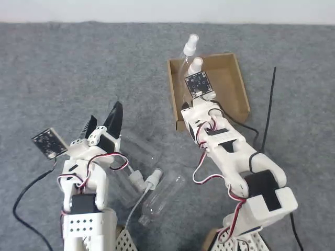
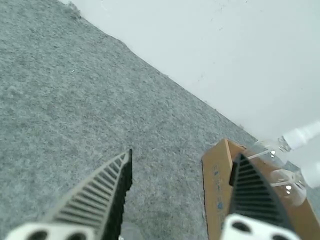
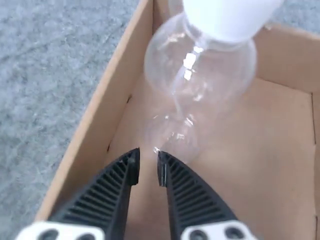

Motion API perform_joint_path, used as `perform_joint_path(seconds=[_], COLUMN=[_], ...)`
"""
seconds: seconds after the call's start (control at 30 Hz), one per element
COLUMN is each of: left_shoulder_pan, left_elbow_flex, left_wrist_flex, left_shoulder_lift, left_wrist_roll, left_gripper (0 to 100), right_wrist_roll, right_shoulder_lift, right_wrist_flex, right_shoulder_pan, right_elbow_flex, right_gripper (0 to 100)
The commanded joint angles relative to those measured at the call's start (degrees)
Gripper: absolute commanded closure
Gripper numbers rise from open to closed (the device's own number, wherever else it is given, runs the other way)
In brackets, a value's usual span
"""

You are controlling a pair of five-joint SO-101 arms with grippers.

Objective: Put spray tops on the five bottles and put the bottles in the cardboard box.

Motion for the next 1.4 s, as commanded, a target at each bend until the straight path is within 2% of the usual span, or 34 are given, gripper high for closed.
perform_joint_path(seconds=[0.0,0.17,0.4,0.97,1.17,1.37], left_shoulder_pan=[-0.3,-0.3,-0.3,-0.5,-5.4,-8.9], left_elbow_flex=[-0.7,-0.7,-0.7,-0.8,-0.7,-0.7], left_wrist_flex=[-1.8,-1.8,-1.8,-1.8,-5.3,-6.9], left_shoulder_lift=[-0.8,-0.8,-0.8,-0.8,-0.8,-0.8], left_wrist_roll=[-0.9,-0.9,-0.9,-0.9,-0.8,-0.8], left_gripper=[70,70,70,70,70,70], right_wrist_roll=[0.9,0.9,0.9,1.1,5.2,5.4], right_shoulder_lift=[-0.7,-3.6,-12.6,-29.8,-35.2,-42.2], right_wrist_flex=[-1.7,-0.4,6.8,7.1,15.3,24.0], right_shoulder_pan=[-0.3,-0.2,-0.3,-0.7,-2.2,-4.8], right_elbow_flex=[-3.0,-2.1,0.4,9.9,9.9,9.9], right_gripper=[98.6,98.6,98.6,98.3,98.2,98.2])
